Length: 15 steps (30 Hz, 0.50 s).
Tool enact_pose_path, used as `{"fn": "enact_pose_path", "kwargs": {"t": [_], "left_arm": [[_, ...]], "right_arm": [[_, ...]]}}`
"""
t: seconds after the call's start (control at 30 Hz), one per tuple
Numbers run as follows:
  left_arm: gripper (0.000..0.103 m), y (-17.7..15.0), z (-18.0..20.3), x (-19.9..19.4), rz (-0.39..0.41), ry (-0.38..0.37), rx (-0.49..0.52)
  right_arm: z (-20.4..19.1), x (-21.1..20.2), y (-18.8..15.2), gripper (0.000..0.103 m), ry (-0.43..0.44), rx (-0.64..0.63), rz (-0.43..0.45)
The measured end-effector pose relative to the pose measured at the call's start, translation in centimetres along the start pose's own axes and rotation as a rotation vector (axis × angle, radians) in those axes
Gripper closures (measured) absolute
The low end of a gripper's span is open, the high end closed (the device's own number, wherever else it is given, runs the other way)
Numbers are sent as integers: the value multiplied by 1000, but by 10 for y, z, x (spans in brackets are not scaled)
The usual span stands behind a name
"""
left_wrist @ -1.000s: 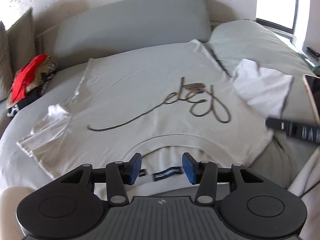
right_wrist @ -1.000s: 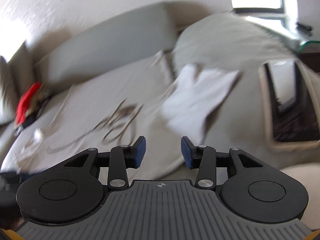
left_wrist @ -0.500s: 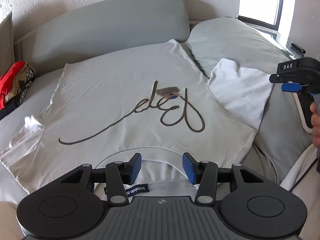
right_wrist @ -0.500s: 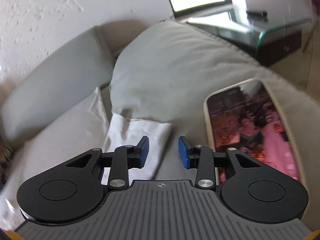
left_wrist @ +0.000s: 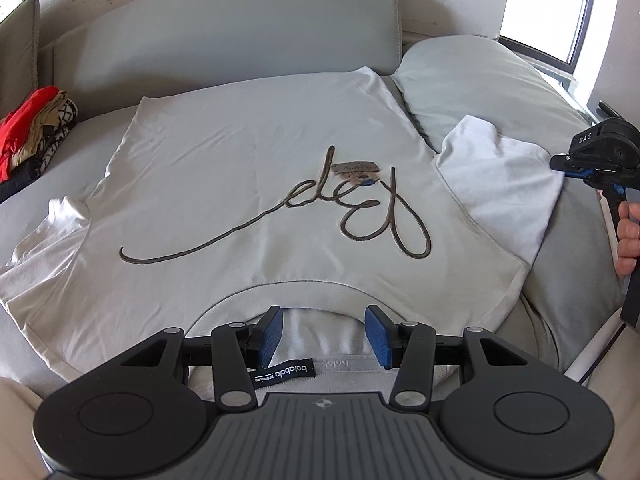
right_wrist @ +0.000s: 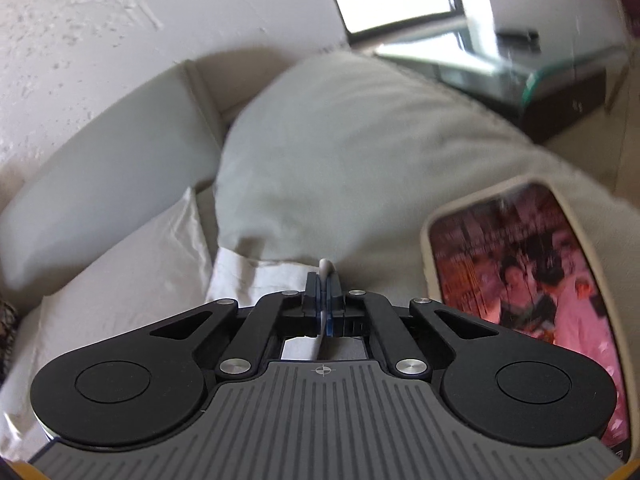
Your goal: Fold clothes
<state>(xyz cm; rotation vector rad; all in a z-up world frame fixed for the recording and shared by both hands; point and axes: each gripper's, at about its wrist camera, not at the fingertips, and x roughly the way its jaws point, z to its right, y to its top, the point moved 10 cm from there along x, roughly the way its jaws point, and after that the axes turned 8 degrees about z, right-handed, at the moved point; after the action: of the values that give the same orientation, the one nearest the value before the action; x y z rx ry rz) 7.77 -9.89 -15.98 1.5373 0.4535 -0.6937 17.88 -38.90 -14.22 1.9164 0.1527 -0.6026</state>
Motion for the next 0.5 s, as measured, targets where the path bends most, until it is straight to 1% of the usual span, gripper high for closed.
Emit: {"fn": "enact_pose_path", "kwargs": {"t": [0.1,0.17,0.23,0.33,0.5], "left_arm": [[56,1,-4,-4,11,1,-8],[56,2,-8,-8,21,5,-20],[56,3,-15,-12,32,17,-39],[56,5,-26,-18,49,35,-69],[56,4,-49,-22,55,78,-145]], "right_arm": [[-28,-11,4,101,60,-109,42],[-56,-21,3,101,117,-206,75],[-87,-35,-5,101,190,-323,96],[-136,-57,-34,101,295,-546,118],[-183,-78,-102,101,433,-818,50]]}}
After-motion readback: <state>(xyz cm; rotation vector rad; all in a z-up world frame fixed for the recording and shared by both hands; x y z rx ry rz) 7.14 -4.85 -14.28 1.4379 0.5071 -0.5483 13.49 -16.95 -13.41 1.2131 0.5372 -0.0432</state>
